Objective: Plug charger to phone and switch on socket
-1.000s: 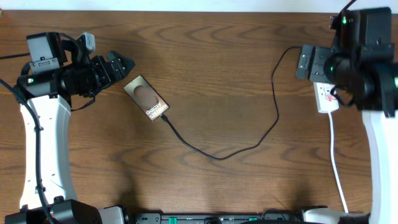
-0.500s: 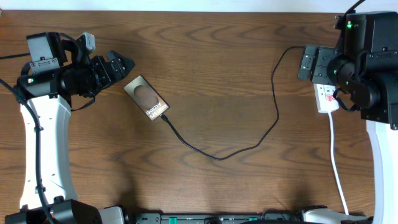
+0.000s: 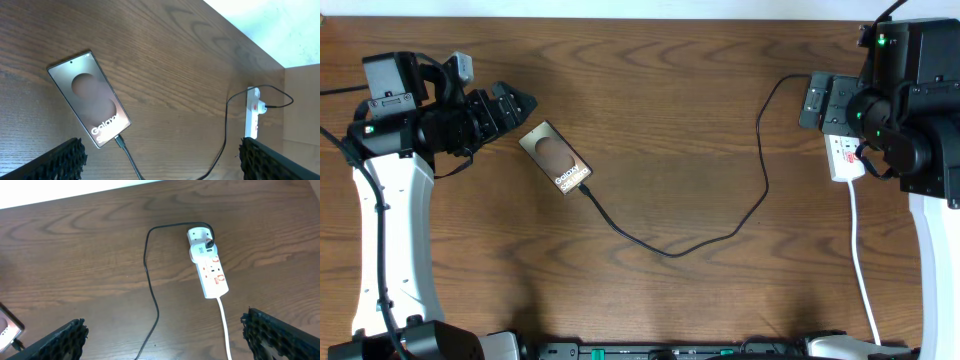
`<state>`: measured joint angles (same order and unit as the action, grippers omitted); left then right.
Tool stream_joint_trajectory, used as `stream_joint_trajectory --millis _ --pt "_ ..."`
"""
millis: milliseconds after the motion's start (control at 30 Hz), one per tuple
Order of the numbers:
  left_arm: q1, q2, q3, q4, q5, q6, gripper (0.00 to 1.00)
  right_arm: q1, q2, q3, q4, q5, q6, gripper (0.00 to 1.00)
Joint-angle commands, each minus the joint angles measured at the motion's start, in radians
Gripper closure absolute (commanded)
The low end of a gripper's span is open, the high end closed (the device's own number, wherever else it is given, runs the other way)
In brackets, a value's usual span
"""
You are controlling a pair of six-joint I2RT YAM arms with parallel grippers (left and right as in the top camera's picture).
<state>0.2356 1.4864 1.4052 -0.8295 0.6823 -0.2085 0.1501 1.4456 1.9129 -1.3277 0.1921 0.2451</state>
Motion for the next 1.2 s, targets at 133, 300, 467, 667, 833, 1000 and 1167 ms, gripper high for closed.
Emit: stream_joint_trajectory --millis 133,300,467,667,833,1000,1167 --pt "-0.001 -0.028 0.01 -0.066 -0.102 0.014 0.07 0.007 0.0 0.009 -0.001 0.015 0.012 0.01" --pt "-0.117 -0.221 -0.071 -0.095 -0.397 0.014 0.07 0.007 0.0 0.009 -0.001 0.015 0.013 0.01" --pt "-0.269 -0.49 -0.266 0.039 -0.62 0.014 0.07 0.007 0.0 0.009 -0.001 0.015 0.012 0.01" --pt "-0.325 -0.942 -0.678 0.378 -0.695 0.015 0.07 0.007 0.0 0.009 -0.001 0.015 0.012 0.01" --pt "-0.294 -1.159 -0.984 0.777 -0.69 0.017 0.07 0.007 0.0 0.009 -0.001 0.015 0.013 0.01" --pt "-0.264 -1.286 -1.219 1.055 -0.691 0.018 0.07 0.007 0.0 0.009 -0.001 0.015 0.012 0.01" --pt "-0.248 -1.42 -1.331 1.088 -0.694 0.018 0.07 0.007 0.0 0.009 -0.001 0.015 0.013 0.01"
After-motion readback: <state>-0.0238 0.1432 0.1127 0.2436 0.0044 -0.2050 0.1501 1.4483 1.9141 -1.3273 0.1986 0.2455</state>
